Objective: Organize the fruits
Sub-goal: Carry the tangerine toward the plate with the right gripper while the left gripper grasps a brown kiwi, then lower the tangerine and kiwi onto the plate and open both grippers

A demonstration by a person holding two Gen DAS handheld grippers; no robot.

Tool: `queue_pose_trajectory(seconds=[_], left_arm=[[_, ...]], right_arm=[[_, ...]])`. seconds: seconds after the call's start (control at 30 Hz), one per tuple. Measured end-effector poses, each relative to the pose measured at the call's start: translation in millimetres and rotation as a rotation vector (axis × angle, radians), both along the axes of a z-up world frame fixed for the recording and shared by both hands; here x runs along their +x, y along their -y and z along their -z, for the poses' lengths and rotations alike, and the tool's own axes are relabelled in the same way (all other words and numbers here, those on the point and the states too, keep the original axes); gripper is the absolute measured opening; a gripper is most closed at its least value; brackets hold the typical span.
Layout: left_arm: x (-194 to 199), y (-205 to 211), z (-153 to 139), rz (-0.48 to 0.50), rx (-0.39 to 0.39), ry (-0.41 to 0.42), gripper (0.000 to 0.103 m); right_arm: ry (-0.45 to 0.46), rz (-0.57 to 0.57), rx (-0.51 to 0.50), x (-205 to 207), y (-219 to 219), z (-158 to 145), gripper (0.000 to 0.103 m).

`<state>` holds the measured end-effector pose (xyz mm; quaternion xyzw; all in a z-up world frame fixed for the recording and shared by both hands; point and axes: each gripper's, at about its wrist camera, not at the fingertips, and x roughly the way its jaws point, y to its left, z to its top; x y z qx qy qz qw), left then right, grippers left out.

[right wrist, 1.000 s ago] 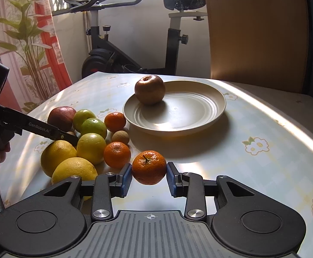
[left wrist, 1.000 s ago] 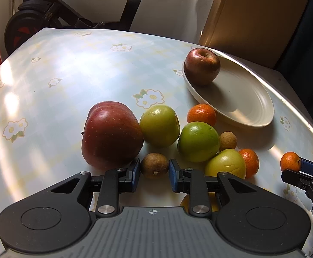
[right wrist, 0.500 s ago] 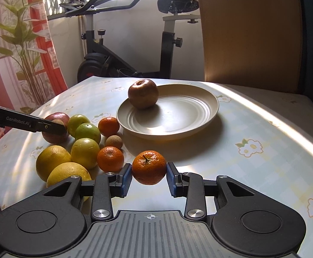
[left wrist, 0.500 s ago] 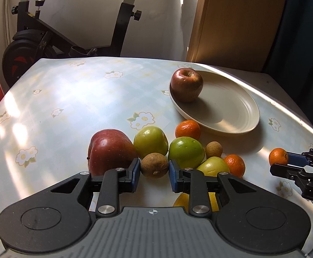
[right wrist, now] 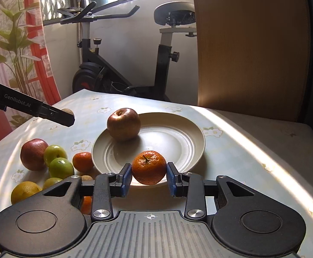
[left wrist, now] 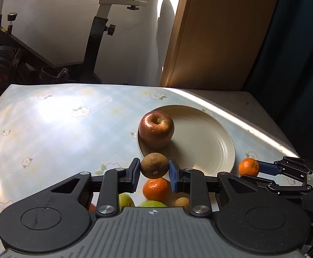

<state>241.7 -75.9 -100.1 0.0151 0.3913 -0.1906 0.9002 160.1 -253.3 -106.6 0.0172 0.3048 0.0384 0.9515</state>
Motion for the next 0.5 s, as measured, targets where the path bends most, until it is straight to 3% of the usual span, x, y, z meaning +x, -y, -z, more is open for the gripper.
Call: queue_pose_trajectory(seconds=[0.2,0.33,0.5], left_arm=[[34.5,32.2,16.1,0.051,0.059,0.018,0.030],[50.4,37.4,31.3,0.041,0.073,-0.036,0.030],[56.3,38.7,45.1,0.061,0.078,-0.082,0.030]], right_arm=[[-0.028,0.066,-0.093,55.9,12.7,12.7,0.032],[-0.043,0.095,-0.149,78.1,10.3,23.2,0.032],[-0.079,0.110,-0.145,87.9,11.7,35.4,0.032]])
